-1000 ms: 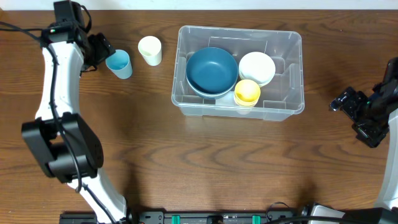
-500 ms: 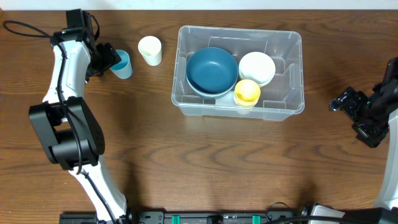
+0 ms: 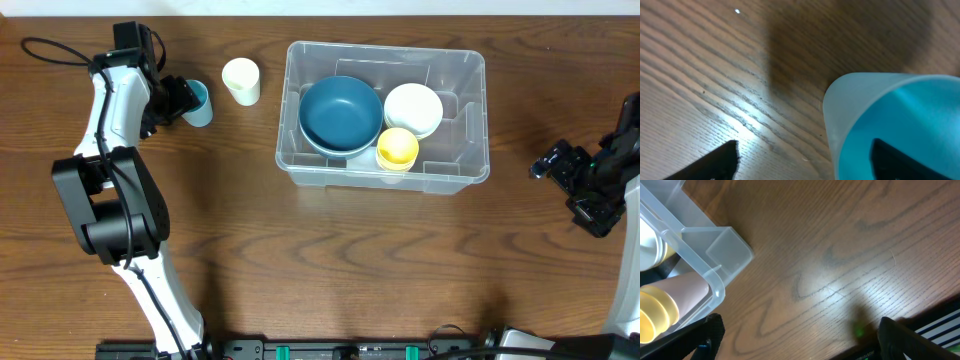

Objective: Pack container
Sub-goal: 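Grasp the light-blue cup with the left gripper and lift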

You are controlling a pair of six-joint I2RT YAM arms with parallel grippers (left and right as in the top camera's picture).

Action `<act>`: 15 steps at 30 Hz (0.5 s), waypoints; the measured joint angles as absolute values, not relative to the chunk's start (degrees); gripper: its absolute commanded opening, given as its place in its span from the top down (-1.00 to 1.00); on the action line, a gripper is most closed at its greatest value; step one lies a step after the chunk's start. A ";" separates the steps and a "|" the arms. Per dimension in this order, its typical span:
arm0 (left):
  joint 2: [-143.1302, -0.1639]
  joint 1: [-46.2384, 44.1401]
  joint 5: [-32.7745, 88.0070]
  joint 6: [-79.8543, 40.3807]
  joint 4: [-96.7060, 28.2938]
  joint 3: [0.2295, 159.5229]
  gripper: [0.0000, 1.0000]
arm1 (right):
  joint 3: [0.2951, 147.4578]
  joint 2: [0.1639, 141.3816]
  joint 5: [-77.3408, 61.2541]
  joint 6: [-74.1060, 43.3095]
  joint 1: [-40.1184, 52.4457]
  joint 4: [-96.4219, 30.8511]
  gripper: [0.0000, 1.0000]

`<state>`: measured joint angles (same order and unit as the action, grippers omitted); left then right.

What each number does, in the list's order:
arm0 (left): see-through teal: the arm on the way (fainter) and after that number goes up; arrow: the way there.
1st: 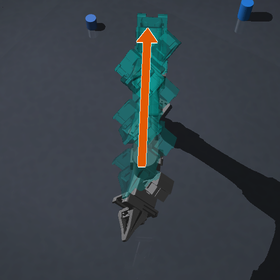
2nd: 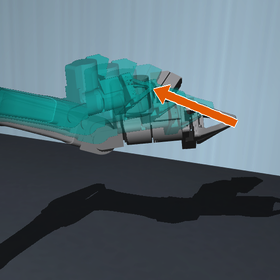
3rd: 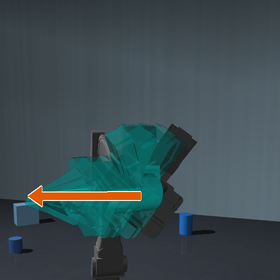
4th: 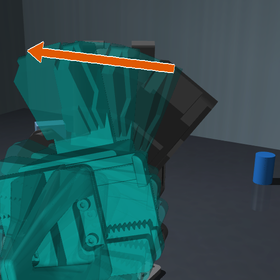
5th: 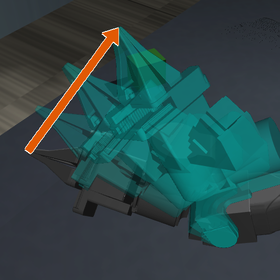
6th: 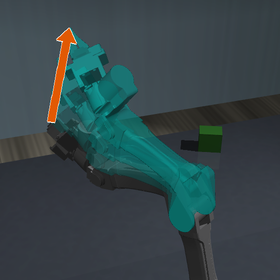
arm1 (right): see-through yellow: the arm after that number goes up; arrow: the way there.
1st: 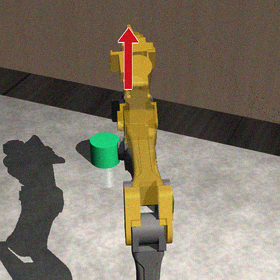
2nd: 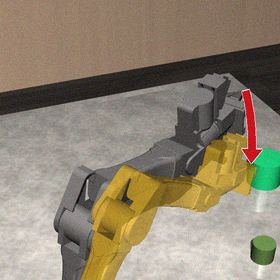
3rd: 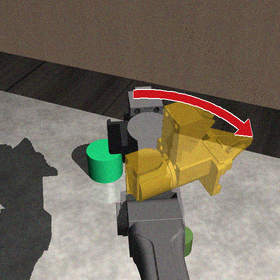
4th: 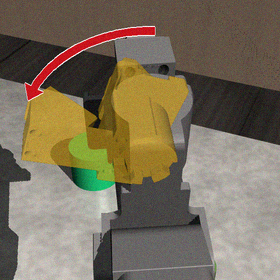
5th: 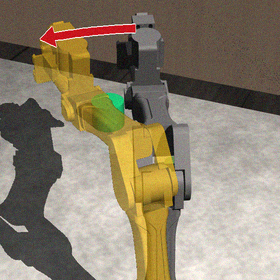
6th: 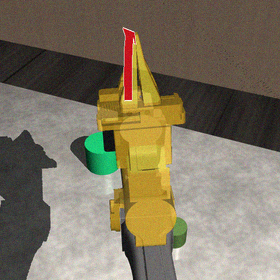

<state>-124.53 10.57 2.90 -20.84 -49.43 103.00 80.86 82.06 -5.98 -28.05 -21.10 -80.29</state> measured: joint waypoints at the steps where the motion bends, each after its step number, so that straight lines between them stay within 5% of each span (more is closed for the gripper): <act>1: -124.51 10.57 3.03 -20.67 -49.41 103.00 -0.37 | 80.86 82.06 -6.00 -28.05 -21.10 -80.29 -0.98; 11: -124.53 10.55 4.03 -19.55 -48.97 103.00 -0.33 | 80.86 82.06 -5.98 -28.05 -21.10 -80.29 -0.98; 15: -125.45 10.55 5.06 -19.27 -48.47 103.00 -0.08 | 80.86 82.06 -5.98 -28.05 -21.10 -80.29 -0.98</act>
<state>-125.45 10.55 5.06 -19.27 -48.47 103.00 80.86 82.06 -5.98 -28.05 -21.10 -80.29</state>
